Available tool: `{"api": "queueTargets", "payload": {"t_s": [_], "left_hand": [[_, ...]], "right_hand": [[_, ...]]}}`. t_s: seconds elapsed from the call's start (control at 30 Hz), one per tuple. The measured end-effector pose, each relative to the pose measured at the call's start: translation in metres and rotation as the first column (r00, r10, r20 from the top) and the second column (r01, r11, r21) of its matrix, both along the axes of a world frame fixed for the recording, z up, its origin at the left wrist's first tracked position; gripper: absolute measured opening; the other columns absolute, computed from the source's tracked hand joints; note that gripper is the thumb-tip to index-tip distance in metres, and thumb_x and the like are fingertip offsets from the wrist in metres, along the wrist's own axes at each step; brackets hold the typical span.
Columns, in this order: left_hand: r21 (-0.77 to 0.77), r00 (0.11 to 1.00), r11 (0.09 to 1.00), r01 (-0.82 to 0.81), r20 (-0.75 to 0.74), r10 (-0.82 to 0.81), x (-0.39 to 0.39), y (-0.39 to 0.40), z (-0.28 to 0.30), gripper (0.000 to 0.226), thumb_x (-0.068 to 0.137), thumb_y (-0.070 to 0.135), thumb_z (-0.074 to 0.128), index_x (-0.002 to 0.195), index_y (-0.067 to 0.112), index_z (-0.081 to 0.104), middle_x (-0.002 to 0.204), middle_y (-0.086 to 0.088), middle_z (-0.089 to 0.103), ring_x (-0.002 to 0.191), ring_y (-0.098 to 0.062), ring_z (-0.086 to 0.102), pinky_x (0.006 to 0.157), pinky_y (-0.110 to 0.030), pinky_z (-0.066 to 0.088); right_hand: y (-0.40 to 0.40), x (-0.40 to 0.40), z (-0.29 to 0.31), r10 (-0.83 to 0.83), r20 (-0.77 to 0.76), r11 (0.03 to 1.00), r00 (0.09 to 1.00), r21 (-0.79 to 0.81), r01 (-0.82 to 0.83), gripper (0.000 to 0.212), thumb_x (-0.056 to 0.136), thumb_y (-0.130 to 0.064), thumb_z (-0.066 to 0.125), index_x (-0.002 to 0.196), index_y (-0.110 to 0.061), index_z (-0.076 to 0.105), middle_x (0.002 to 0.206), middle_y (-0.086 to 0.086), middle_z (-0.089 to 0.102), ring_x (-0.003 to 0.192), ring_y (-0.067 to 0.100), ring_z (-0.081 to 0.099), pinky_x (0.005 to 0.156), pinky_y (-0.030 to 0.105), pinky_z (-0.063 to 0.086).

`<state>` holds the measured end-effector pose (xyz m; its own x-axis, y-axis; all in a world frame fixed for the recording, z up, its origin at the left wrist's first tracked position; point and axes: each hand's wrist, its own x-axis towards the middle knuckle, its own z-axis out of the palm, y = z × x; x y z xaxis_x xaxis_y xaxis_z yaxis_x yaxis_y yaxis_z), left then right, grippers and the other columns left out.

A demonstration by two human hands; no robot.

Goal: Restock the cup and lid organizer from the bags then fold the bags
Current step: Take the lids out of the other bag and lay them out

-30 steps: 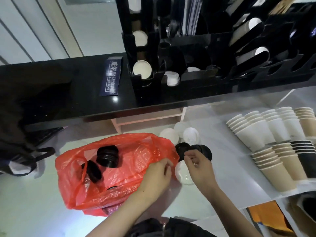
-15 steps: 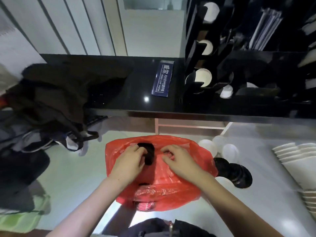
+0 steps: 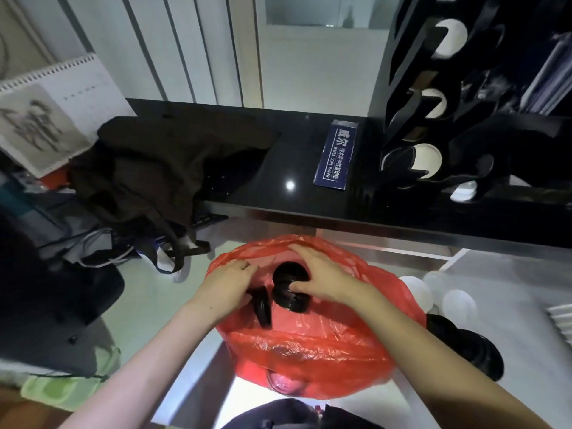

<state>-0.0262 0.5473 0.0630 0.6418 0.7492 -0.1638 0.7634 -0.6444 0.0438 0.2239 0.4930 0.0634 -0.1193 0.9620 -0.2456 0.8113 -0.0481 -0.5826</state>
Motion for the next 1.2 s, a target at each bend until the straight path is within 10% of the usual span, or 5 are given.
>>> {"api": "queueTargets", "payload": {"t_s": [0.33,0.67,1.2], "left_hand": [[-0.024,0.977,0.995,0.098,-0.186,-0.100,-0.012,0.003,0.003,0.031,0.091,0.024,0.052,0.119,0.030,0.064,0.108,0.005,0.071,0.107,-0.022,0.064,0.085,-0.037,0.048],[-0.033,0.930,0.970,-0.243,-0.293,0.223,0.024,-0.022,-0.013,0.077,0.087,0.086,0.031,0.113,0.023,0.068,0.117,-0.005,0.070,0.112,-0.029,0.062,0.085,-0.041,0.047],[-0.115,0.951,0.949,-0.294,-0.140,0.277,0.042,-0.042,-0.006,0.038,0.096,0.039,0.060,0.124,0.014,0.060,0.124,-0.006,0.062,0.112,-0.032,0.063,0.084,-0.043,0.056]], "right_hand": [[0.008,-0.013,-0.010,0.085,0.059,0.967,0.995,-0.244,-0.068,0.046,0.088,-0.031,0.077,0.131,-0.027,0.061,0.123,0.001,0.070,0.111,0.026,0.066,0.096,0.042,0.054],[-0.009,-0.019,-0.021,0.066,0.144,0.986,0.987,-0.163,-0.042,0.029,0.093,-0.036,0.067,0.120,-0.025,0.066,0.111,0.001,0.072,0.097,0.024,0.067,0.081,0.036,0.054],[-0.073,-0.002,-0.006,-0.128,0.150,0.991,0.980,0.049,0.122,0.042,0.091,-0.045,0.061,0.129,-0.028,0.066,0.120,-0.003,0.069,0.108,0.023,0.065,0.091,0.039,0.054]]}}
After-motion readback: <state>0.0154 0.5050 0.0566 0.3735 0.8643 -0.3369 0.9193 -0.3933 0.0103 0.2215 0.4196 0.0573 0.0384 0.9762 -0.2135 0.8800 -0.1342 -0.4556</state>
